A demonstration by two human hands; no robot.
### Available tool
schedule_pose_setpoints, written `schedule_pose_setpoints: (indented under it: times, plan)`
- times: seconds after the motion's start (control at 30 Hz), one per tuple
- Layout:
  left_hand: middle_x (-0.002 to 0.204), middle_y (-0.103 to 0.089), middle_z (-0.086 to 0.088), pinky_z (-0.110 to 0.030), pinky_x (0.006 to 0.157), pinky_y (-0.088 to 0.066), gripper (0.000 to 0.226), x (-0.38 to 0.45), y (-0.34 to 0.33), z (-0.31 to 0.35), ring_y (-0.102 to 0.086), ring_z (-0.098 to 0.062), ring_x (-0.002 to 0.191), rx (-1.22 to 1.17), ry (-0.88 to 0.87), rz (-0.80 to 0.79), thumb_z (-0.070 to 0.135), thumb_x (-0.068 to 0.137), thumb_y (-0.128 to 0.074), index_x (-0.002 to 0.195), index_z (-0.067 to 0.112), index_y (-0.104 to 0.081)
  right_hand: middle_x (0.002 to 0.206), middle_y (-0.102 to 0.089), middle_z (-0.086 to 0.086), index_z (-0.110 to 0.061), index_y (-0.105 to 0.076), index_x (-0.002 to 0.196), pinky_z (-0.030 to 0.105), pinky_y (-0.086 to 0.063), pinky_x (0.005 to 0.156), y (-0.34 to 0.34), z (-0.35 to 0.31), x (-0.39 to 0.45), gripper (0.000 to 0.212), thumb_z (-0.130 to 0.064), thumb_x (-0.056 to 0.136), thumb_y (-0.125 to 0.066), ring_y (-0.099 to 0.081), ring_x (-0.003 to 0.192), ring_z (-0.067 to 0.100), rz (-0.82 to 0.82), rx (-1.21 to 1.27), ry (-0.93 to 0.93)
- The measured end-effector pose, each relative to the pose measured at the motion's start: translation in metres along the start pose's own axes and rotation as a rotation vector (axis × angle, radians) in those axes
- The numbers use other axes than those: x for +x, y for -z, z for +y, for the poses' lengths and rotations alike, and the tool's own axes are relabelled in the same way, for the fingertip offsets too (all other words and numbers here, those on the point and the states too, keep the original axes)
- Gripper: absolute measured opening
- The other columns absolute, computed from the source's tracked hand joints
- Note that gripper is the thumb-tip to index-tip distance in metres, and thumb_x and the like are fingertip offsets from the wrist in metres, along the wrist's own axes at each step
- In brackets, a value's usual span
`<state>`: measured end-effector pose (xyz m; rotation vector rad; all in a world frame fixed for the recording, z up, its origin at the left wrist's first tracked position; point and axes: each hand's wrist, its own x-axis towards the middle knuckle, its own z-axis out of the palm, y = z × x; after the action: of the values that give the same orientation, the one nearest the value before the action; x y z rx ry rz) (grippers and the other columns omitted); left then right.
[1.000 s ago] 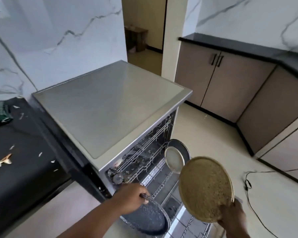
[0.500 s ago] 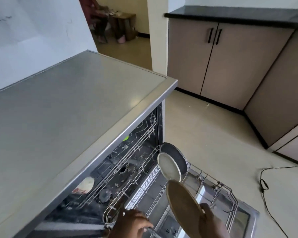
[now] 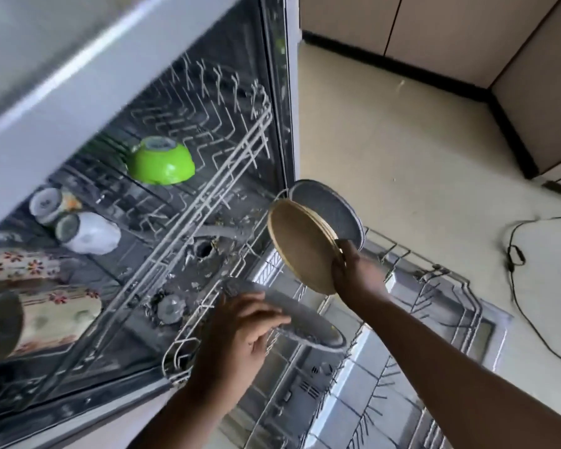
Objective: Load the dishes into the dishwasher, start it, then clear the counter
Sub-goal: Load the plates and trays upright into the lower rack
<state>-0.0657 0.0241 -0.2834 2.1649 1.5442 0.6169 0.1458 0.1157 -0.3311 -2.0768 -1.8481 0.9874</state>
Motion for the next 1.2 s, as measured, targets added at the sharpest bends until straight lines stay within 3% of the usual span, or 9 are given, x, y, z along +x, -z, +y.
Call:
schedule_pose_setpoints:
  times: [0.13, 0.33, 0.6, 0.7, 0.83, 0.9, 0.97, 1.07, 1.2]
  plan:
    - [0.099, -0.069, 0.007, -0.043, 0.087, -0.052, 0.062, 0.000, 0.000, -0.014, -0.057, -0.016, 0.107, -0.011, -0.004, 0.003, -0.017, 0.060, -0.076, 0.103, 0.026, -0.068, 0.096, -0.066, 0.023, -0.014, -0.043, 0.129, 0.032, -0.036, 0.060, -0.022, 0.002, 0.011, 0.031, -0.019, 0.098, -0.042, -0.063, 0.082, 0.040, 0.005, -0.065, 0.098]
    - [0.101, -0.068, 0.005, -0.032, 0.092, -0.047, 0.046, -0.005, -0.005, -0.023, -0.054, -0.014, 0.110, -0.044, -0.004, 0.036, -0.008, 0.071, -0.064, 0.104, 0.025, -0.065, 0.086, -0.064, 0.021, -0.021, -0.032, 0.117, 0.033, -0.036, 0.052, -0.063, 0.001, 0.017, 0.021, -0.019, 0.098, -0.041, -0.063, 0.066, 0.039, 0.059, -0.081, 0.154]
    - [0.100, -0.069, 0.003, -0.042, 0.089, -0.050, 0.032, -0.004, -0.007, -0.033, -0.056, -0.019, 0.109, 0.008, -0.052, -0.005, 0.002, 0.079, -0.054, 0.100, 0.016, -0.073, 0.106, -0.063, 0.017, -0.014, -0.037, 0.109, 0.033, -0.036, 0.060, -0.085, 0.012, 0.015, 0.014, -0.024, 0.100, -0.037, -0.065, 0.083, 0.037, -0.018, -0.100, -0.064]
    - [0.099, -0.069, 0.002, -0.043, 0.088, -0.050, 0.033, -0.001, -0.007, -0.034, -0.055, -0.019, 0.108, 0.026, -0.087, -0.014, 0.004, 0.079, -0.052, 0.100, 0.016, -0.074, 0.115, -0.063, 0.017, -0.017, -0.035, 0.119, 0.034, -0.042, 0.064, -0.076, 0.016, 0.017, 0.026, -0.034, 0.100, -0.040, -0.065, 0.091, 0.035, -0.114, -0.117, -0.168]
    - [0.098, -0.070, 0.001, -0.043, 0.086, -0.051, 0.034, 0.005, -0.005, -0.034, -0.055, -0.019, 0.107, 0.035, -0.127, -0.001, 0.005, 0.080, -0.049, 0.099, 0.015, -0.076, 0.135, -0.047, 0.012, -0.021, -0.026, 0.138, 0.042, -0.047, 0.087, -0.049, 0.010, -0.019, 0.070, -0.064, 0.088, -0.047, -0.059, 0.109, 0.034, -0.039, 0.122, -0.235]
    - [0.097, -0.071, 0.001, -0.049, 0.086, -0.052, 0.035, 0.012, -0.004, -0.035, -0.054, -0.019, 0.107, 0.043, -0.144, 0.002, 0.004, 0.079, -0.049, 0.098, 0.015, -0.076, 0.117, -0.059, -0.009, -0.029, -0.039, 0.125, 0.033, -0.051, 0.078, -0.036, 0.004, -0.048, 0.058, -0.070, 0.084, -0.047, -0.064, 0.097, 0.016, 0.029, 0.429, -0.030]
    - [0.096, -0.072, 0.000, -0.057, 0.085, -0.051, 0.034, 0.021, -0.004, -0.037, -0.053, -0.019, 0.106, 0.074, -0.176, 0.011, 0.004, 0.079, -0.049, 0.095, 0.013, -0.077, 0.102, -0.064, -0.015, -0.029, -0.049, 0.117, 0.026, -0.052, 0.072, -0.032, -0.002, -0.075, 0.052, -0.068, 0.082, -0.053, -0.065, 0.091, 0.006, -0.060, 0.669, 0.165]
    - [0.097, -0.072, -0.001, -0.063, 0.087, -0.047, 0.032, 0.033, -0.005, -0.040, -0.053, -0.020, 0.109, 0.120, -0.259, -0.037, 0.005, 0.080, -0.049, 0.094, 0.014, -0.076, 0.112, -0.066, -0.012, -0.030, -0.048, 0.129, 0.023, -0.055, 0.071, -0.050, -0.009, -0.093, 0.063, -0.067, 0.078, -0.058, -0.066, 0.089, 0.002, -0.027, 0.322, 0.334]
    - [0.119, -0.067, -0.005, -0.066, 0.094, -0.042, 0.033, 0.041, -0.014, -0.046, -0.047, -0.025, 0.124, 0.116, -0.240, -0.014, 0.004, 0.085, -0.055, 0.113, 0.013, -0.068, 0.095, -0.073, 0.000, -0.037, -0.043, 0.128, 0.031, -0.049, 0.042, -0.074, -0.013, -0.072, 0.042, -0.029, 0.087, -0.041, -0.067, 0.058, 0.026, 0.185, -0.014, 0.329]
